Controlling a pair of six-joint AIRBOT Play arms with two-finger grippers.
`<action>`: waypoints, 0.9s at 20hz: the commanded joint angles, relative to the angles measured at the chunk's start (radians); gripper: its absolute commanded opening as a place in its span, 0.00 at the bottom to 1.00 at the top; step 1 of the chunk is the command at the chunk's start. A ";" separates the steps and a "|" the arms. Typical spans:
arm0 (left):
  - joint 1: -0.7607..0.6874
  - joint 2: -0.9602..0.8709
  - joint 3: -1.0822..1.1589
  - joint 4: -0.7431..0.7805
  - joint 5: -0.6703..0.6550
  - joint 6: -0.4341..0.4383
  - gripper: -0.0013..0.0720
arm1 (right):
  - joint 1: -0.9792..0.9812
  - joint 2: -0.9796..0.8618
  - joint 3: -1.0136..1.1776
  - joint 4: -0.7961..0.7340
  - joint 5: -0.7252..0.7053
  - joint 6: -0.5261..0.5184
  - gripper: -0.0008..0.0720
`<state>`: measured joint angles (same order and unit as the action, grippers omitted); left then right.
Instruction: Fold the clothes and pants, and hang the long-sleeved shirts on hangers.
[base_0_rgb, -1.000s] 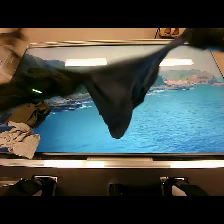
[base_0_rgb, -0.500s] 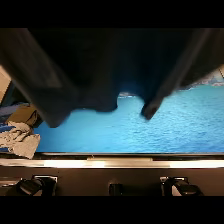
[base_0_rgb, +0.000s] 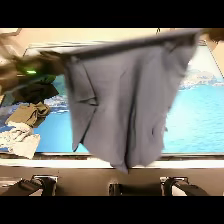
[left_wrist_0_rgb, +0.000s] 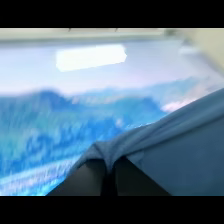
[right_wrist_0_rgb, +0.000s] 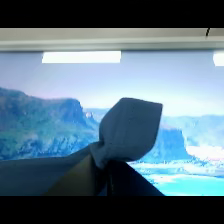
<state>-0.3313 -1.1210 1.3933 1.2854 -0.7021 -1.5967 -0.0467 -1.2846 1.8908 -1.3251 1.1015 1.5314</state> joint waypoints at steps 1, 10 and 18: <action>0.051 -0.258 -0.058 -0.010 0.040 -0.144 0.05 | -0.001 -0.303 -0.014 0.071 -0.067 0.201 0.07; 0.119 -0.500 -0.029 -0.403 -0.158 -0.085 0.51 | -0.003 -0.572 0.005 0.285 0.247 0.270 0.57; 0.563 -0.415 -0.114 -0.216 -0.816 0.092 0.78 | -0.318 -0.374 -0.266 0.056 0.670 0.118 0.89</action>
<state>0.1169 -1.5734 1.3762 0.9840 -1.3304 -1.5436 -0.2901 -1.7321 1.7859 -1.1995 1.6630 1.6920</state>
